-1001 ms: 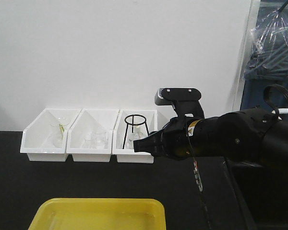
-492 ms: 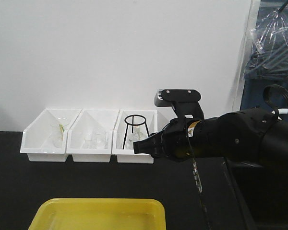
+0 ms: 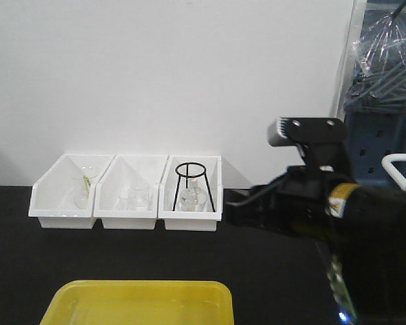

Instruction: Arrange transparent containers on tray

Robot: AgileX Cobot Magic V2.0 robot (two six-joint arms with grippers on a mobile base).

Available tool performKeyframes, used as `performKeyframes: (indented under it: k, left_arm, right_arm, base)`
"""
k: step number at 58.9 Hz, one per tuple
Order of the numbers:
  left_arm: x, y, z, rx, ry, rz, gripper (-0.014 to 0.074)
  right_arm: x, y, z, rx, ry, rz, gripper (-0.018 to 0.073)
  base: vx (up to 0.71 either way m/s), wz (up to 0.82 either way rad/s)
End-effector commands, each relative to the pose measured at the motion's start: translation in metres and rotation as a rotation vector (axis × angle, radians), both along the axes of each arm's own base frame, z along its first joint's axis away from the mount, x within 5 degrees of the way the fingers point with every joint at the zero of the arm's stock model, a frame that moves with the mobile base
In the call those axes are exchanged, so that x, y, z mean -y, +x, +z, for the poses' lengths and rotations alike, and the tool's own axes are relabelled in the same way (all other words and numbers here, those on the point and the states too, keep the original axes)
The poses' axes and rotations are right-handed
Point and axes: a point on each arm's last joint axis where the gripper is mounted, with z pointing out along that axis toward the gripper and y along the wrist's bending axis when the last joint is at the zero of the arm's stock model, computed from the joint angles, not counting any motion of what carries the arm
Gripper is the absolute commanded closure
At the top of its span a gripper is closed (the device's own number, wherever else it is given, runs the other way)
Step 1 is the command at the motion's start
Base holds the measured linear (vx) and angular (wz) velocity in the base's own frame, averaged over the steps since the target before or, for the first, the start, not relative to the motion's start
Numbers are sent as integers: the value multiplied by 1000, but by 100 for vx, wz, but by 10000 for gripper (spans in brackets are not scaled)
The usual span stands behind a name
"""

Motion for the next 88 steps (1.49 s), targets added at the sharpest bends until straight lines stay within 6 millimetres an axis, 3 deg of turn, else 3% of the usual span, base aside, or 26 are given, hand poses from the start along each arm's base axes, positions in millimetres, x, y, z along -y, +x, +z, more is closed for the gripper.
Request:
performKeyframes:
  k: [1, 17, 27, 34, 41, 44, 88]
  left_arm:
    - [0, 0, -4, 54, -18, -4, 604]
    - [0, 0, -4, 54, -18, -4, 604]
    - [0, 0, -4, 54, -18, -4, 604]
    - [0, 0, -4, 54, -18, -4, 604]
    - [0, 0, -4, 57, -18, -4, 604]
    - [0, 0, -4, 57, -18, -4, 604]
    - [0, 0, -4, 57, -18, -4, 604]
  right_arm:
    - [26, -34, 13, 200, 31, -10, 281]
    - [116, -129, -41, 191, 2, -261, 575]
    - [144, -185, -97, 334, -125, -400, 572]
    - [147, -206, -134, 393, -63, -444, 572]
    - [146, -203, -168, 345, -42, -433, 572]
    - [147, -204, -173, 277, -65, -434, 572]
    - [147, -205, -177, 238, -72, -438, 572]
  base:
    - [0, 0]
    - [0, 0]
    - [0, 0]
    - [0, 0]
    - [0, 0]
    - [0, 0]
    - [0, 0]
